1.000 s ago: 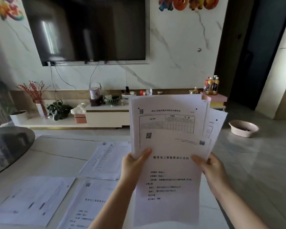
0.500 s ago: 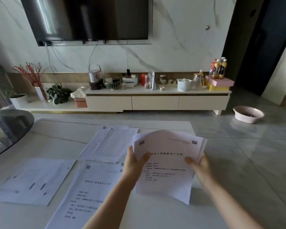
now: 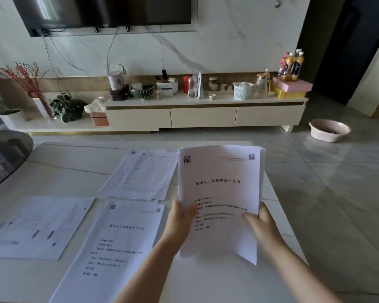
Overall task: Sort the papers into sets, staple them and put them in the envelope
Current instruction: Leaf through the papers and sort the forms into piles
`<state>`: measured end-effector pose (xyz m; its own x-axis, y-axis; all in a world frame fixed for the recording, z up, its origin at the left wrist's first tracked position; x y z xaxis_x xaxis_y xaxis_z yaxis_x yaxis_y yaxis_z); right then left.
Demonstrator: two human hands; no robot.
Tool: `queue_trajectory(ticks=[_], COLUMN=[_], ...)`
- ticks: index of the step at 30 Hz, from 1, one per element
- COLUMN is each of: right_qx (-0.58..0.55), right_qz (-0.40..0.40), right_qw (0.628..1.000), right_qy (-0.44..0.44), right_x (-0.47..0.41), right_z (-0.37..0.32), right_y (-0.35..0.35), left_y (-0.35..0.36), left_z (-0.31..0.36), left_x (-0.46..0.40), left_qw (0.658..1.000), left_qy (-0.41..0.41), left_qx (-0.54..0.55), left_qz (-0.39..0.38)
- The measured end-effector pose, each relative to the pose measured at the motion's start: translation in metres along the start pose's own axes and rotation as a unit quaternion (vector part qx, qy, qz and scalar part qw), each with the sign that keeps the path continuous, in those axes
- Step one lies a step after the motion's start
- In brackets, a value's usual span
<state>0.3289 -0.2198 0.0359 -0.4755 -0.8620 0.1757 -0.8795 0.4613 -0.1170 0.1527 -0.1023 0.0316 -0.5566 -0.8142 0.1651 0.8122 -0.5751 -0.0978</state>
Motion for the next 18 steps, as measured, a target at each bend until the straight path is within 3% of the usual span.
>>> queue_trajectory(ticks=[3, 9, 14, 18], right_qx=[0.003, 0.065, 0.096, 0.078], right_qz=[0.015, -0.015, 0.006, 0.011], right_qw=[1.000, 0.997, 0.994, 0.994], right_qy=[-0.013, 0.045, 0.052, 0.072], right_x=[-0.002, 0.005, 0.018, 0.032], right_z=[-0.003, 0.027, 0.021, 0.006], right_y=[-0.002, 0.011, 0.005, -0.011], left_y=[-0.004, 0.003, 0.000, -0.007], left_z=[0.000, -0.021, -0.009, -0.002], left_x=[0.000, 0.016, 0.023, 0.033], left_qw=[0.999, 0.999, 0.997, 0.997], left_qy=[-0.007, -0.052, -0.062, -0.068], left_qx=[0.016, -0.006, -0.007, 0.027], left_qz=[0.047, -0.002, 0.046, 0.037])
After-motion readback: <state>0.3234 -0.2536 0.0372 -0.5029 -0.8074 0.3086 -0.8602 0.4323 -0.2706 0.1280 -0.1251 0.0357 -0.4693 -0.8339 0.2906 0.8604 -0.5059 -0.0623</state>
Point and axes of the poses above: each hand's wrist, its own x-axis away from the middle knuckle, its own y-axis out of the palm, z = x × y, the point moved 3 cm from there along -x, towards the middle knuckle, and after that the axes turned 11 degrees about -z, right-handed, at the moved point
